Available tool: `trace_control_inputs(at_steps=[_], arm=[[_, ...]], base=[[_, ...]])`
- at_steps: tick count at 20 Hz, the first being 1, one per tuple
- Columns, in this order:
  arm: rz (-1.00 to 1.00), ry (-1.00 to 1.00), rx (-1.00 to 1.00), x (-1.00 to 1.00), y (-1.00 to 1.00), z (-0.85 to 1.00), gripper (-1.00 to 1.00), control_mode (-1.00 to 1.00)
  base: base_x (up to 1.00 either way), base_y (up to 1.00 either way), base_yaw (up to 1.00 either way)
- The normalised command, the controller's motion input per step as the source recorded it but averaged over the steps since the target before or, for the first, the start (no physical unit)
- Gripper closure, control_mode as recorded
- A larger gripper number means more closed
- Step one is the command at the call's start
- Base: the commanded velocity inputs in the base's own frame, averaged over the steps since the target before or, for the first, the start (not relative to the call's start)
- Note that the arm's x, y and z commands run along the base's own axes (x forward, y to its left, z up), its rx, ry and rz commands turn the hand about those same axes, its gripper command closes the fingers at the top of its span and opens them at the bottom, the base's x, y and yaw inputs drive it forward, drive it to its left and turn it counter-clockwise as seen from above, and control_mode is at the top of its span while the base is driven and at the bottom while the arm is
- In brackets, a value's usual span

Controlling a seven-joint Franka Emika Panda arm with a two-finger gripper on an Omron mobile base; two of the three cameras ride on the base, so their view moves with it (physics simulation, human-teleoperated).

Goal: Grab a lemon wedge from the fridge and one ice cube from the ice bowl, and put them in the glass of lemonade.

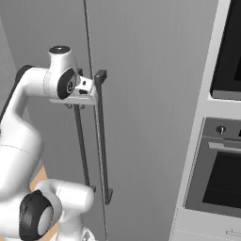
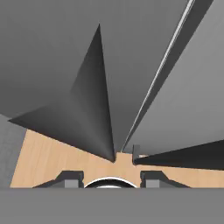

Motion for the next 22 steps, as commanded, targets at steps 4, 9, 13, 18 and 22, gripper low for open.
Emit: trace_control_inputs(at_steps=[4,9,13,18,22], arm=[[-0.04,-0.05,0.02,-0.7,-0.11,0.0,-1.0,-1.0],[-0.07,-0.05,0.03,-0.8,-0.14,-0.05,-1.0,-1.0],[-0.02,0.12,0.0,-0.06,0.0,-0.48,-1.0,-1.0],[0.0,0.09,0.0,0.0,0.0,-0.15,-1.0,-1.0],[0.0,0.0,0.0,-0.09,0.0,0.0,-1.0,1.0]], base=[[0.0,0.0,0.0],[0.0,0.0,0.0],[0.0,0.0,0.0],[0.0,0.0,0.0],[-0.69,-0.09,-0.03]])
